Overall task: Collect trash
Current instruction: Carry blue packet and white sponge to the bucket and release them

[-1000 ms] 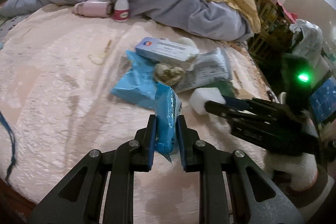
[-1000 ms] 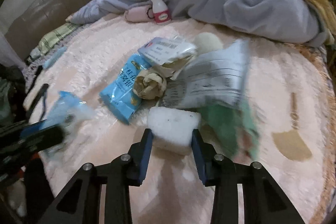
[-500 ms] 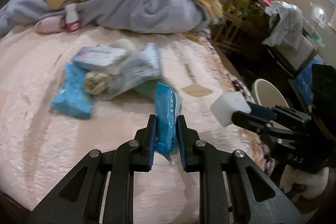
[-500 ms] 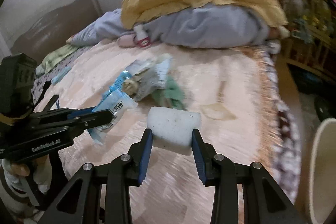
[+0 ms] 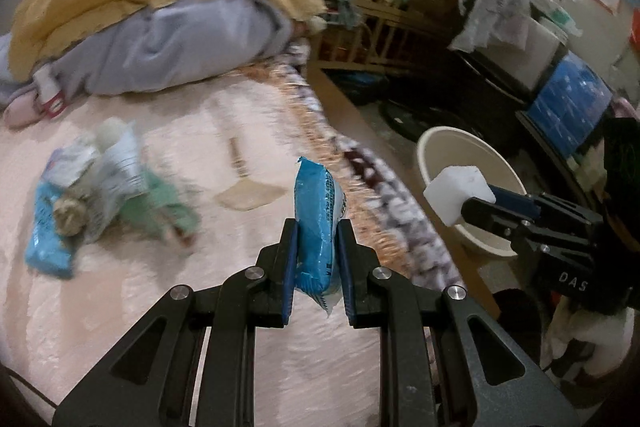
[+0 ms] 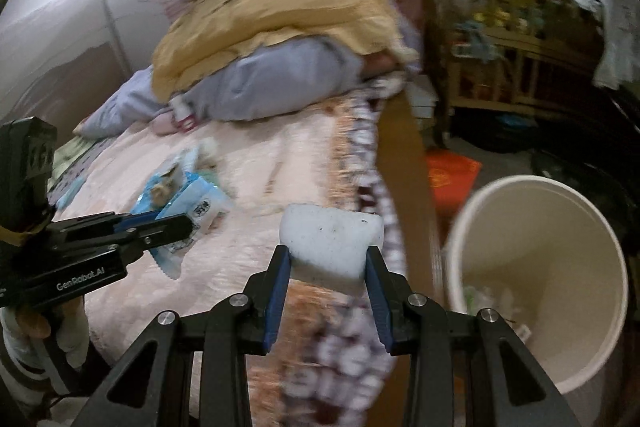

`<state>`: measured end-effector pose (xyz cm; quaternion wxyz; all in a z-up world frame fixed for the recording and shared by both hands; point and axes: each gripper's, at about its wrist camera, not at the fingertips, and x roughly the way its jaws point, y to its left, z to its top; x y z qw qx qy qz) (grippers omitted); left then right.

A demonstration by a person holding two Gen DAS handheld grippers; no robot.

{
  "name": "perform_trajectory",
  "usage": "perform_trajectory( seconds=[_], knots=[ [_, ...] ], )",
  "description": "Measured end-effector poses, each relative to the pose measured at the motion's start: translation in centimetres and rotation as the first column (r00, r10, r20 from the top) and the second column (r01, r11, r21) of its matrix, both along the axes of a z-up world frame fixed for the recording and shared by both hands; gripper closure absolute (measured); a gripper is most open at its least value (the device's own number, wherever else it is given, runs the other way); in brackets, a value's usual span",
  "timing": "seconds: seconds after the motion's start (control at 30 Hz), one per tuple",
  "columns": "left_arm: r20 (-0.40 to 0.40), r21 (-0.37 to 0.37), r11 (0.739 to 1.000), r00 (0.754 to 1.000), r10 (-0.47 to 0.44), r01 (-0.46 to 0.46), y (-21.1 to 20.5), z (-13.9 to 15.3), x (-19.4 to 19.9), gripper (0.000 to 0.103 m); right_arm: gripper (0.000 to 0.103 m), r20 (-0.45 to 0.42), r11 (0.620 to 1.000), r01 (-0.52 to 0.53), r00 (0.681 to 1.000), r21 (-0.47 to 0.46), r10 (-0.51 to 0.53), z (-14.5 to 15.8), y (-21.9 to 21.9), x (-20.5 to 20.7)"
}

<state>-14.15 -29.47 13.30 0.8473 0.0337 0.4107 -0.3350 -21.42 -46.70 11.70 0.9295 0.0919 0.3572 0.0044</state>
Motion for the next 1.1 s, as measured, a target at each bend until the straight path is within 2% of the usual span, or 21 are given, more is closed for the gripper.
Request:
perform_trajectory(
  seconds=[0.3,0.63,1.1],
  knots=[
    [-0.002,0.005,0.995,0.995,-0.097,0.097,-6.2,0.0,-0.6,0.086,0.066,-0.008,0.988,0.150,0.989,0.027,-0.150,-0.9,-6.4,-2.9],
    [-0.058,-0.055,0.977,0.976,-0.208,0.205,-12.5,-0.3,-0.9,0.086,0.066,-0.022,0.958,0.280,0.960,0.061,-0.279,-2.5,-11.7,-4.7],
    [-0.125,-0.071,0.967,0.960,-0.252,0.245,-18.5,-2.3,-0.2,0.086,0.065,-0.049,0.920,0.378,0.926,0.103,-0.375,-4.0,-16.3,-5.8]
  ],
)
